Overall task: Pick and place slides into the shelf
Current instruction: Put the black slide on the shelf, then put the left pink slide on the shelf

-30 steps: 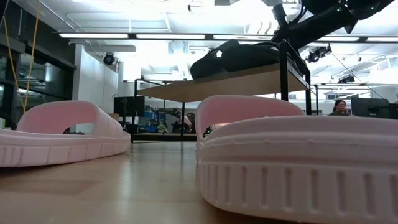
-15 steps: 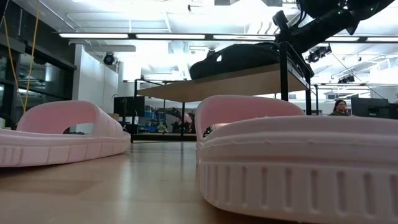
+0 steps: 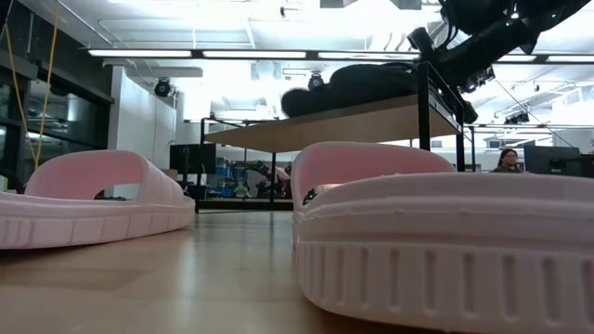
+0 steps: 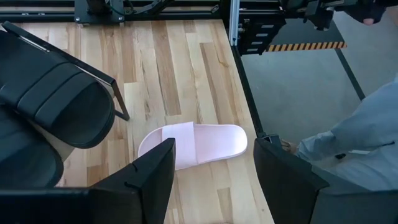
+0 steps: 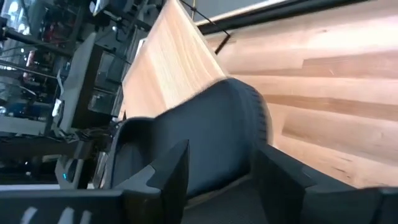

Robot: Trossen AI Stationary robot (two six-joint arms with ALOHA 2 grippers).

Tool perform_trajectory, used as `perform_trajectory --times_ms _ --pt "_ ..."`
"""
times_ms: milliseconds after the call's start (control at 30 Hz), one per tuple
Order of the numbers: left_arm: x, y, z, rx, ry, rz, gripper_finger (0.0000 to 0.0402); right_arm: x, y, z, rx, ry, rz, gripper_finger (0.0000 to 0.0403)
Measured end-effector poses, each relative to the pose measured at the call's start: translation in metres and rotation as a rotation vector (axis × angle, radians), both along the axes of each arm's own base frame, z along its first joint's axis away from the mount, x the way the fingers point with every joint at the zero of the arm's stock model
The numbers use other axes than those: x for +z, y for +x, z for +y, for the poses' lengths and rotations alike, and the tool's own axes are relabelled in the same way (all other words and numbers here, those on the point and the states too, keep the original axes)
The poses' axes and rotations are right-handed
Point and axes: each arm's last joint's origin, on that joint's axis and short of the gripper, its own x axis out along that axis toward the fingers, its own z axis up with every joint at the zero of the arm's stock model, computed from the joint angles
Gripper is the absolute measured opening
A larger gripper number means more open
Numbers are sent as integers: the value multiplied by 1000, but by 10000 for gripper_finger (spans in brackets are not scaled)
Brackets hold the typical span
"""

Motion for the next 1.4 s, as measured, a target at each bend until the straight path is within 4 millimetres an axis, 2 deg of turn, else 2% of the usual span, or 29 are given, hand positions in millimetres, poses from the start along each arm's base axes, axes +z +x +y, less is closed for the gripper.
perform_trajectory --times_ms 167,300,633,800,900,1167,1400 --pt "0 0 0 0 0 3 205 1 -3 -5 16 25 -9 158" --pt "0 0 0 0 1 6 205 13 -5 -8 13 3 -14 158" --pt "0 0 0 0 1 5 205 75 -4 -6 100 -136 -107 158" --pt "-1 -1 1 7 11 19 205 101 0 5 208 -154 -191 158" --pt "-2 -2 1 4 11 31 205 109 4 14 257 -164 -214 158" --pt "-2 -3 -1 -4 -44 45 205 112 16 43 394 -131 -238 158" --pt "-2 -4 -6 27 -146 75 205 116 25 70 432 -154 -269 158"
